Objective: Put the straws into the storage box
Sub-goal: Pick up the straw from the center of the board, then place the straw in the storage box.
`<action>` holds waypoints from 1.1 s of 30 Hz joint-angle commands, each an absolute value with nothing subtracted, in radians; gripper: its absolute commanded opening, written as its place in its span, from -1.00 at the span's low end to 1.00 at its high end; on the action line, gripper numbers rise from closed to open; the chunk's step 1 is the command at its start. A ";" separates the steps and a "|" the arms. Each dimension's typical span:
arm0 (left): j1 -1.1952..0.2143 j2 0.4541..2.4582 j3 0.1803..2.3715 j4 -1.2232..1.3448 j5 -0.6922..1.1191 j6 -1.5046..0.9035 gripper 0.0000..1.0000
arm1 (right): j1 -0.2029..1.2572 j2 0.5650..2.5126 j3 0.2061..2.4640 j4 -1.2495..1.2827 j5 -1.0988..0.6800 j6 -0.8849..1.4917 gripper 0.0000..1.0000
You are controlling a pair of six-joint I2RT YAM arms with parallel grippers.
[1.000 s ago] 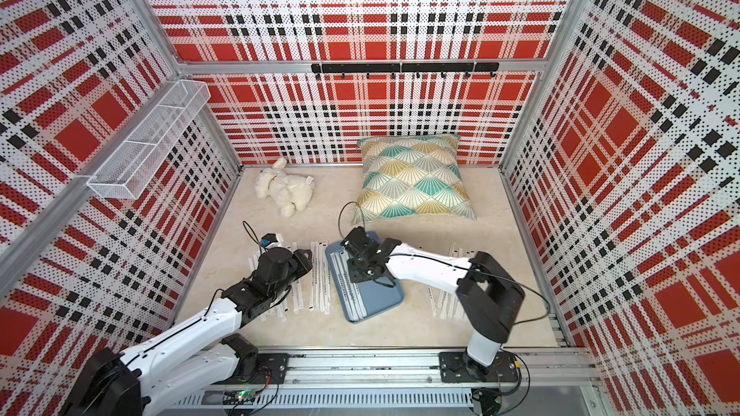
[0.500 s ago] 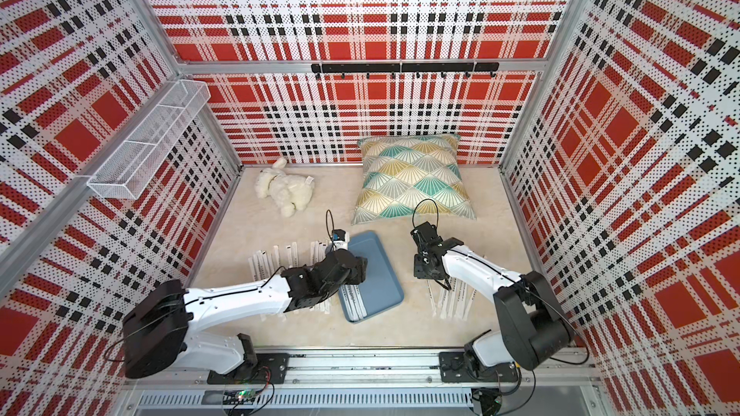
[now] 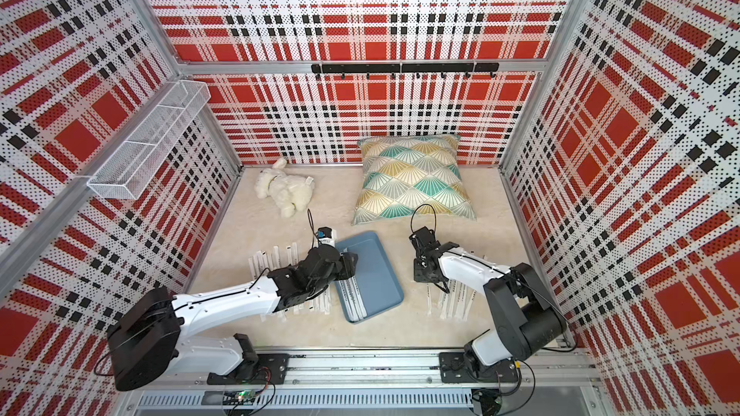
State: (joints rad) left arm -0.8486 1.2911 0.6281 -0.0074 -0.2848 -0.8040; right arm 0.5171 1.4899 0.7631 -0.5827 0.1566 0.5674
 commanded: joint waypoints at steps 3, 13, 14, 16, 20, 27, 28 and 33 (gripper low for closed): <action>-0.745 1.129 0.550 -0.012 -0.330 -0.840 0.17 | 0.709 1.398 0.980 -0.767 0.262 0.625 -0.80; -0.592 0.959 0.476 -0.094 -0.351 -0.864 0.10 | 0.934 1.695 1.236 -0.499 0.105 0.685 -0.79; -0.588 0.950 0.470 -0.099 -0.353 -0.865 0.10 | 0.934 1.716 1.236 -0.475 0.091 0.684 -0.79; -0.582 0.931 0.453 -0.098 -0.354 -0.874 0.10 | 0.934 1.757 1.238 -0.455 0.076 0.679 -0.79; -0.574 0.924 0.423 -0.064 -0.335 -0.891 0.09 | 0.927 1.819 1.230 -0.456 0.049 0.672 -0.78; -0.574 0.939 0.419 -0.051 -0.329 -0.894 0.09 | 0.922 1.864 1.178 -0.425 0.008 0.687 -0.78; -0.574 0.940 0.417 -0.049 -0.330 -0.893 0.09 | 0.923 1.868 1.178 -0.422 0.006 0.686 -0.78; -0.574 0.945 0.419 -0.046 -0.327 -0.893 0.09 | 0.923 1.895 1.194 -0.442 0.010 0.680 -0.77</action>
